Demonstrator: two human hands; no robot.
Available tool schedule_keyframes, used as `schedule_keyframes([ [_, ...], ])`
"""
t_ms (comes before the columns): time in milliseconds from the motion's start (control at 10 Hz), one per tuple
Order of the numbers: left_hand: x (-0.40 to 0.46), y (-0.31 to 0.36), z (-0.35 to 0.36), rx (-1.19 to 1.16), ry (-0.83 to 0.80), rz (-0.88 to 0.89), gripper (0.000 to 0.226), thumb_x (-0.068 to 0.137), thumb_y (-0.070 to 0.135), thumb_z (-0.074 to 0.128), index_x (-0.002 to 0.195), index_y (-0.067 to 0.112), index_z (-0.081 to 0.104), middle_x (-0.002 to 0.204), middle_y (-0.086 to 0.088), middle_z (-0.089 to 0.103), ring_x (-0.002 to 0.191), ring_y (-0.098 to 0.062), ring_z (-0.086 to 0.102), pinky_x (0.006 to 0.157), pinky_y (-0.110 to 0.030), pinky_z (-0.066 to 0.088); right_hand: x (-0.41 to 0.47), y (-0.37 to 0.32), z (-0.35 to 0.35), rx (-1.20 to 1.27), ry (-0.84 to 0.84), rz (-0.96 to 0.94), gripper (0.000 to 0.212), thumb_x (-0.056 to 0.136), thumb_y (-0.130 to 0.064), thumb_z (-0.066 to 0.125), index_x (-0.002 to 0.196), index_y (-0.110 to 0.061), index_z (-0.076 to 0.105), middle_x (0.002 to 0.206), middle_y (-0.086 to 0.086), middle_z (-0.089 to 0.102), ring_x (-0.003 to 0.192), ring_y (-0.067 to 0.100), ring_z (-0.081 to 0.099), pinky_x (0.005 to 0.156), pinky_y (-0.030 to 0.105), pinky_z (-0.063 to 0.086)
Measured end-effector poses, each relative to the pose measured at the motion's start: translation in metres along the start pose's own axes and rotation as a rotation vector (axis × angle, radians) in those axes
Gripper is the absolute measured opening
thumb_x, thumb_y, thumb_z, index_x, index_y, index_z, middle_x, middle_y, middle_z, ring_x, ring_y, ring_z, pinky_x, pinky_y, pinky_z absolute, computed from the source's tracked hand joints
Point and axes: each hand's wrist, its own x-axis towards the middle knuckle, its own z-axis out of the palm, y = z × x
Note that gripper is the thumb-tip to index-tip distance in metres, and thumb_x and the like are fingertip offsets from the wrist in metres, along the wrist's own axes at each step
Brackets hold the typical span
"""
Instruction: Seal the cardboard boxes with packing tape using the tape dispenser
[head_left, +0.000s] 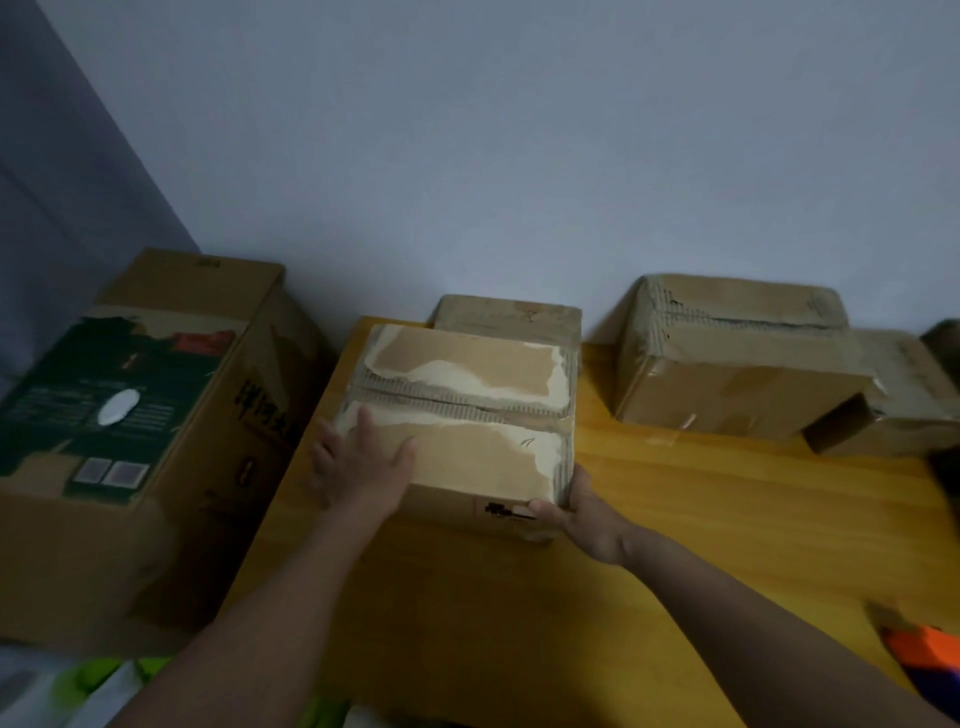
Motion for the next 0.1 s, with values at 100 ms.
schedule_keyframes([
  [100, -0.0138, 0.0154, -0.0069, 0.097, 0.043, -0.009, 0.064, 0.089, 0.059, 0.042, 0.144, 0.027, 0.034, 0.158, -0.017, 0.009, 0.143, -0.041, 0.008, 0.113, -0.06, 0.008, -0.0099, -0.0035, -0.0222, -0.189, -0.028, 0.099, 0.083, 0.09, -0.042, 0.059, 0.15, -0.012, 0.011, 0.149, 0.008, 0.035, 0.13, 0.022, 0.041, 0.095, 0.026, 0.041],
])
